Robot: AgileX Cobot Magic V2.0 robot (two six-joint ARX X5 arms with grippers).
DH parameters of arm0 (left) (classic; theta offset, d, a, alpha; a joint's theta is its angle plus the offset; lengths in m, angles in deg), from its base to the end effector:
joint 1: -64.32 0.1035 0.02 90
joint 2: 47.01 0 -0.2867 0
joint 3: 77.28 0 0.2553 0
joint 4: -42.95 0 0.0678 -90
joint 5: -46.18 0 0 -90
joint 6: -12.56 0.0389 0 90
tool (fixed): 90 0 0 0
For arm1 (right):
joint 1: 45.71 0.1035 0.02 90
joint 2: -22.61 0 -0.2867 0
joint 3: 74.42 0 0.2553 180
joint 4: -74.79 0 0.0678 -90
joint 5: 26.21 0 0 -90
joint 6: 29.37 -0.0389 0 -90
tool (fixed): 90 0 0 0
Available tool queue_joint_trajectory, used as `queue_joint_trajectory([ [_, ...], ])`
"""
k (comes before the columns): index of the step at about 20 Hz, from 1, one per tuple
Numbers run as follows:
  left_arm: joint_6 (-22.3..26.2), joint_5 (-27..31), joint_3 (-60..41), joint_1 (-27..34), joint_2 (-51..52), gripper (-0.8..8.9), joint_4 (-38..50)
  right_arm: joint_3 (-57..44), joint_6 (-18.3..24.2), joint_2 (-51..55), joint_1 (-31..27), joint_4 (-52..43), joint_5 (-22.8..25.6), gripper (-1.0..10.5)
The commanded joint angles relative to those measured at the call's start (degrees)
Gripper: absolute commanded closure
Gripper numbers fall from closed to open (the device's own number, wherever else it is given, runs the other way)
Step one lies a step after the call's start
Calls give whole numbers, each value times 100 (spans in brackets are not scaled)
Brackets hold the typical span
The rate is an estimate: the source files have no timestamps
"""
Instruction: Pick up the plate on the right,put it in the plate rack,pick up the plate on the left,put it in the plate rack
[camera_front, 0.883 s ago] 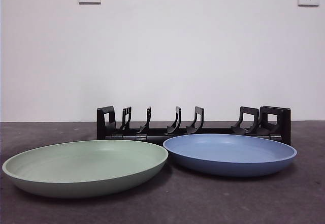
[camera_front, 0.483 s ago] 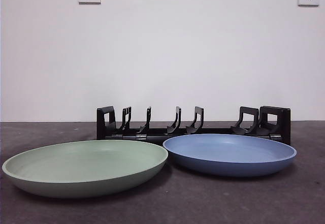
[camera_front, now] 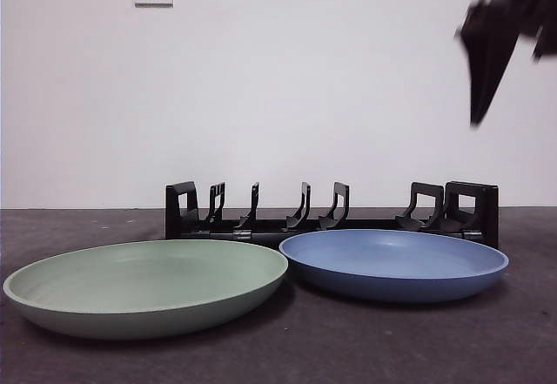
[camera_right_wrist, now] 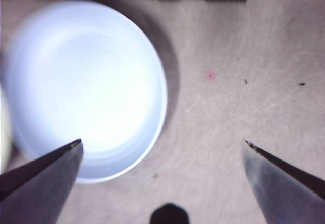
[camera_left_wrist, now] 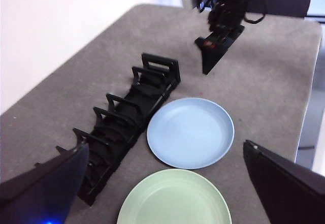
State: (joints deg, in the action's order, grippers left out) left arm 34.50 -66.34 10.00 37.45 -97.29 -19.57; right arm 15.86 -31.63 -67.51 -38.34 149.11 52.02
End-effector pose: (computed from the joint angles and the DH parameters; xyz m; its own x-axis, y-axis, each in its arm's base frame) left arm 0.1131 -0.0740 0.4330 0.5705 -0.7184 -0.3980 0.8168 0.5467 0.1841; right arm 0.3013 0.0470 0.2891 0.2388 0.2366 -0.9418 -0.1430 0.9679 0.2068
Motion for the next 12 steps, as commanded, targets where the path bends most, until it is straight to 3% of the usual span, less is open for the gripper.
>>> queue_joint_trajectory([
  [1, 192, 81, -7, -208, -111, 118, 13, -7, 35, -479, 205, -153, 247, 420],
  [4, 236, 306, -7, -396, -245, 118, 20, -9, 7, -942, 413, -341, 341, 432],
  [7, 256, 461, -7, -531, -306, 118, 39, -9, -63, -1270, 551, -514, 396, 514],
  [12, 385, 752, -7, -643, -334, 118, 31, -9, -151, -1692, 678, -695, 483, 515],
])
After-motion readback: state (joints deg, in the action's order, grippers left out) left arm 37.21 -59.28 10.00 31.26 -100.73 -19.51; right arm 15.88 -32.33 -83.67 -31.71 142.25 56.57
